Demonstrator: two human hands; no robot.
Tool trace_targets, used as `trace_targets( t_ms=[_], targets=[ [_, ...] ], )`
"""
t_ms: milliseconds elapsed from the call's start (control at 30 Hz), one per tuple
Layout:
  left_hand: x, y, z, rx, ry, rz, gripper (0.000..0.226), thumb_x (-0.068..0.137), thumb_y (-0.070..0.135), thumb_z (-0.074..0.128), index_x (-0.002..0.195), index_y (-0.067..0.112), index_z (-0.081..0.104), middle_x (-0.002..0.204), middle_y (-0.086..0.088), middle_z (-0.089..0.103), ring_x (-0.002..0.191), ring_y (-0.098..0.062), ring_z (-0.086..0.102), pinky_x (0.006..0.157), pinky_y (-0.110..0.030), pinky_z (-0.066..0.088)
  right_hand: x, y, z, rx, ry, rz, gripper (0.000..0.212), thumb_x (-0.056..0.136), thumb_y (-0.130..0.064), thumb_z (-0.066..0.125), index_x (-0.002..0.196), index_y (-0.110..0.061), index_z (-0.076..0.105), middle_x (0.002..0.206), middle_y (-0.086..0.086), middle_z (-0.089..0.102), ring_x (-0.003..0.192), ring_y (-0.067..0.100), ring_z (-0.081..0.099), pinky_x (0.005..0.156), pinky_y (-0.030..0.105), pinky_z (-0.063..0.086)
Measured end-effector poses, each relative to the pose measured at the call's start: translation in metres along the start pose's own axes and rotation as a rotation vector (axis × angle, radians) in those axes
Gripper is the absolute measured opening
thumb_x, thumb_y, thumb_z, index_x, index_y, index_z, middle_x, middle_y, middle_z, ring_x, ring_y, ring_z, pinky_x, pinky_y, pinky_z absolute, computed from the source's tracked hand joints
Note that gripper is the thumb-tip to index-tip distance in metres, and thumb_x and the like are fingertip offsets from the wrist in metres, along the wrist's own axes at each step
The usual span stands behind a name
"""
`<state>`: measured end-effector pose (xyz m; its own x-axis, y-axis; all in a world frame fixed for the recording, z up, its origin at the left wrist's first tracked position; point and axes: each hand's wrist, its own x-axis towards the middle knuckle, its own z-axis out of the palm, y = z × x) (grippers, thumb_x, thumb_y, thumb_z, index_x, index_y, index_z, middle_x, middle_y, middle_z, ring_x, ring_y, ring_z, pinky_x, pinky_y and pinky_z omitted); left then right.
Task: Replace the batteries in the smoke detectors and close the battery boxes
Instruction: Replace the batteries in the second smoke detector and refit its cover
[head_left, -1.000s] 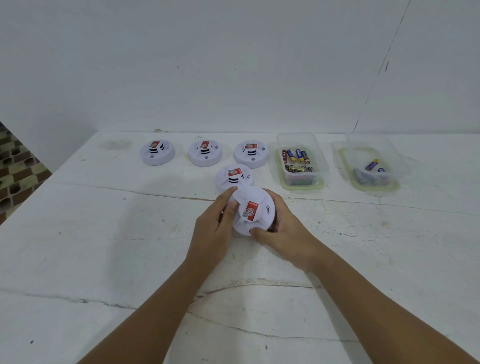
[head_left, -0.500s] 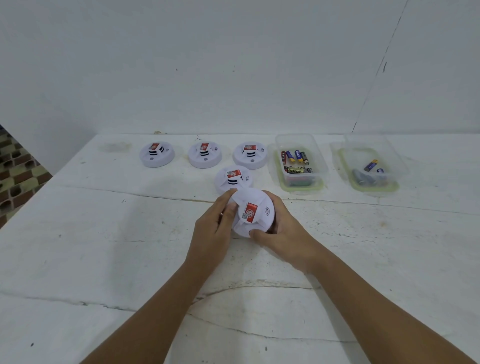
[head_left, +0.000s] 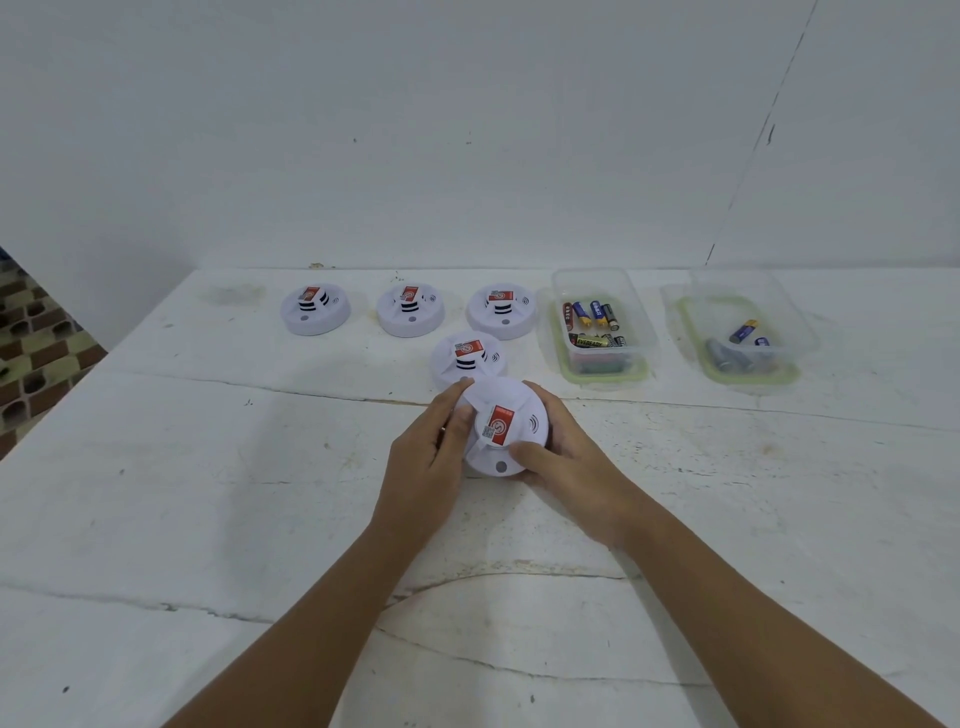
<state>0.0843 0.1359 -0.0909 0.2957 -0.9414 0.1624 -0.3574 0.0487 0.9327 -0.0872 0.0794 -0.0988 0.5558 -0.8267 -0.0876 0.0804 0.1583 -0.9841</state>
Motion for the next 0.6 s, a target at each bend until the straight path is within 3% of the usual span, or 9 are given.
trace_targets(
  t_ms=[600],
  targets=[
    [0.0001, -0.0003, 0.0005, 0.02, 0.009, 0.0, 0.036, 0.111, 0.036, 0.044, 0.143, 0.034, 0.06, 0.13, 0.016, 0.069, 0.119, 0.003, 0.063, 0.092, -0.012, 0.051, 0.0014, 0.001, -0.0007, 0.037, 0.0, 0.008, 0.06, 0.1, 0.001, 0.059, 0.146, -0.035, 0.046, 0.136, -0.004, 0.066, 0.129, 0.022, 0.063, 0.104, 0.048, 0.056]
  ],
)
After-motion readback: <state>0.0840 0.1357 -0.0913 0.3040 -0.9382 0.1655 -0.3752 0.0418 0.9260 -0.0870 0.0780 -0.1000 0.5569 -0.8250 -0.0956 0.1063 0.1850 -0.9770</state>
